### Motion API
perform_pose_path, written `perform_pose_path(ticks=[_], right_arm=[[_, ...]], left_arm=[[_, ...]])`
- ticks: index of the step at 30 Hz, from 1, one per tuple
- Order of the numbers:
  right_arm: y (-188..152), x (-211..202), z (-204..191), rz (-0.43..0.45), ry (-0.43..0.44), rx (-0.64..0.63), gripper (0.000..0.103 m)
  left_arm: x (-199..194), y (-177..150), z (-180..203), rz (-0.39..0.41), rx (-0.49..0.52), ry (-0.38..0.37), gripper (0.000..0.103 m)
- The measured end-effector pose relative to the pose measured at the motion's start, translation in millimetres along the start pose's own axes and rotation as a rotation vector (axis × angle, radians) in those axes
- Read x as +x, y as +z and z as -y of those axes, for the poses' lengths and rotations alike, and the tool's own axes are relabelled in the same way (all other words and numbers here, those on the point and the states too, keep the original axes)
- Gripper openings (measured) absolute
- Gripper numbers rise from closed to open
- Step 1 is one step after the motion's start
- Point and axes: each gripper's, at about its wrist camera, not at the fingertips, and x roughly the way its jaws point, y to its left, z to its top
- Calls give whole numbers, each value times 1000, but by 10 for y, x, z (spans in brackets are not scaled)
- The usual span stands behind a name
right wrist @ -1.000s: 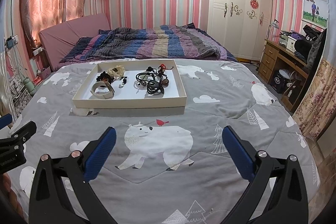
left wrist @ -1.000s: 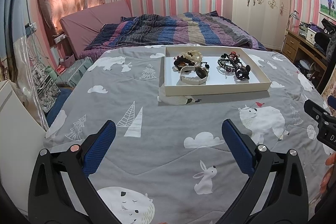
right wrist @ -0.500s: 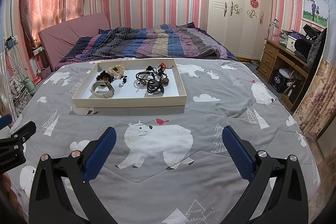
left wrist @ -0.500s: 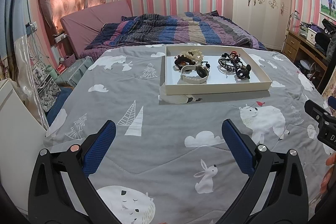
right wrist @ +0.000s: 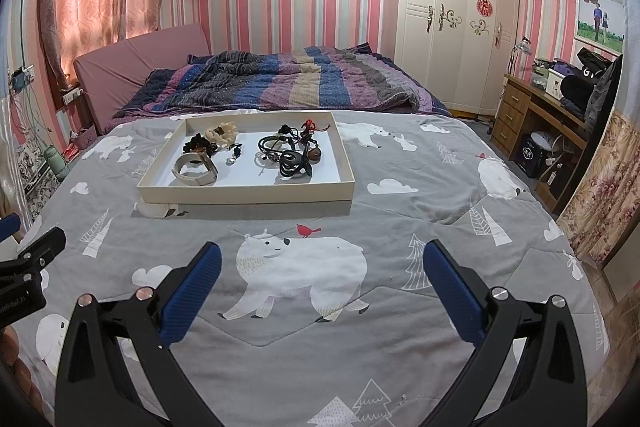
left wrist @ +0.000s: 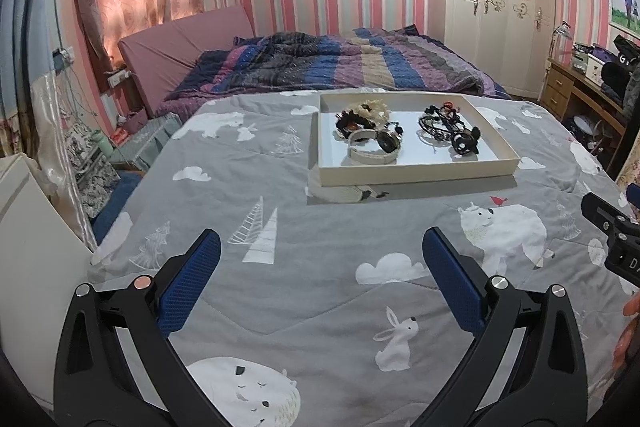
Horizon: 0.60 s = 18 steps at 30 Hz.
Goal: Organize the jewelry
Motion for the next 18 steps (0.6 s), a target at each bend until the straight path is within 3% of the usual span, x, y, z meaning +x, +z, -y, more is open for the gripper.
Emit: perform_pose_path(ticks=[5, 18], right_arm=[[-9, -4, 7, -1, 0, 0, 101], [-5, -6, 8, -1, 0, -1, 101]], left_arm=[[-3, 14, 8, -24, 0, -35, 100], [-3, 6, 20, -31, -3, -12, 100]])
